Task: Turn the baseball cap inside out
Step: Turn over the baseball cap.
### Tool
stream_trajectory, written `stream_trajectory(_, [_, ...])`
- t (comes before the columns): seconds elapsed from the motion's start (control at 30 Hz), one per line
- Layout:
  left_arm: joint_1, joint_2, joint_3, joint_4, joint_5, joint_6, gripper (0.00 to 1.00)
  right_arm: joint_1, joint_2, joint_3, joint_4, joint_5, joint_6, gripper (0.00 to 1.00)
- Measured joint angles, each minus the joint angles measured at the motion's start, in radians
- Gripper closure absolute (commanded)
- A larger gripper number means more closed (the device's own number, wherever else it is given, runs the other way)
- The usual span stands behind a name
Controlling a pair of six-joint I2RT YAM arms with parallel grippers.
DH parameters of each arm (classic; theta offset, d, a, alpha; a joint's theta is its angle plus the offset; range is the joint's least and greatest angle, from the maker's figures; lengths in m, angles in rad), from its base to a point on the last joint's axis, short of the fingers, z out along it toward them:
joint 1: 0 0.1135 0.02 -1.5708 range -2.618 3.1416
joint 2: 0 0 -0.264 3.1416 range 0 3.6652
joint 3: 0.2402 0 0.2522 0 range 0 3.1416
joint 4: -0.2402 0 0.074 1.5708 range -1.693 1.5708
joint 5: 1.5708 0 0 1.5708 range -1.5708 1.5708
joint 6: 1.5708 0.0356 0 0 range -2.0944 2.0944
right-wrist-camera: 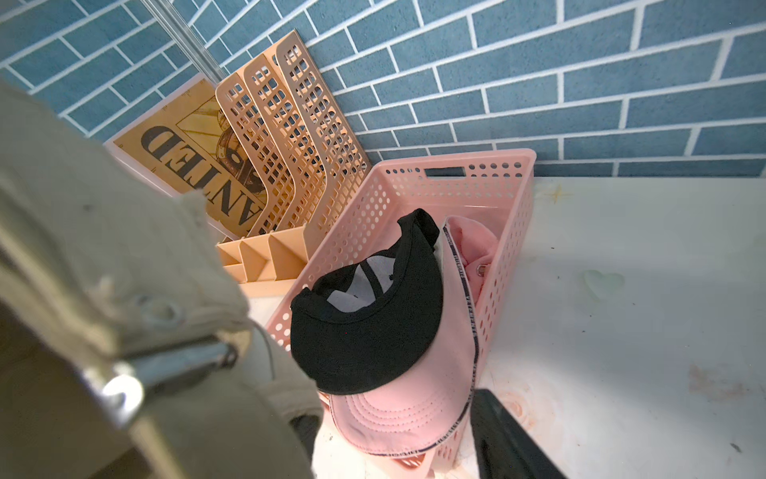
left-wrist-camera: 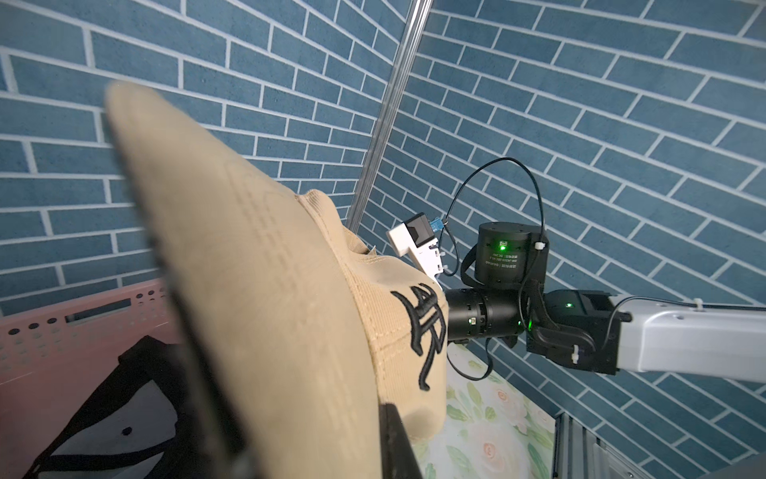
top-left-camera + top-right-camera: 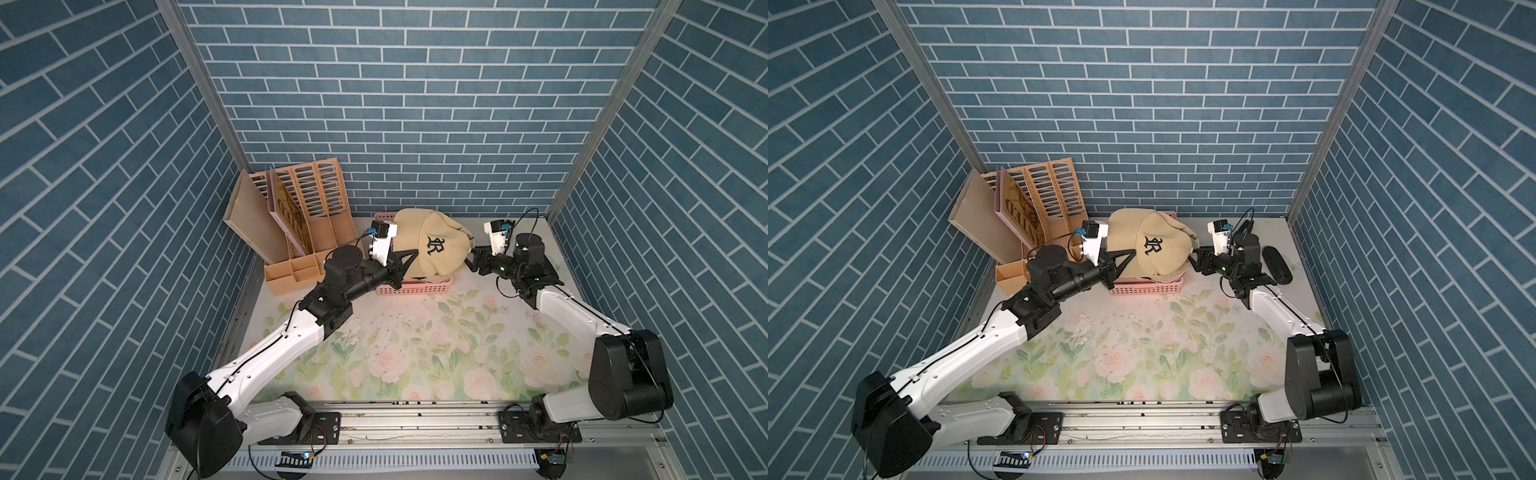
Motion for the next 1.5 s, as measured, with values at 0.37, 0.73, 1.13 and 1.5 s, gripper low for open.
stream_trajectory(0.37, [0.109,0.017,-0.01,0.045,0.022,-0.148,1.0,0.007,-0.254,-0.028,-0.081,0.145,-0.053,0.2])
stream_trajectory(0.73, [0.111,0.024,-0.007,-0.027,-0.075,-0.094,1.0,0.006,-0.383,-0.015,-0.159,0.174,-0.049,0.25])
stream_trajectory(1.13, [0.11,0.024,-0.005,-0.047,-0.082,-0.046,1.0,0.053,-0.178,0.003,0.023,-0.027,0.083,0.19])
stream_trajectory(1.5, [0.109,0.031,-0.005,0.064,0.023,-0.03,1.0,0.066,-0.127,-0.013,0.215,-0.15,0.176,0.18])
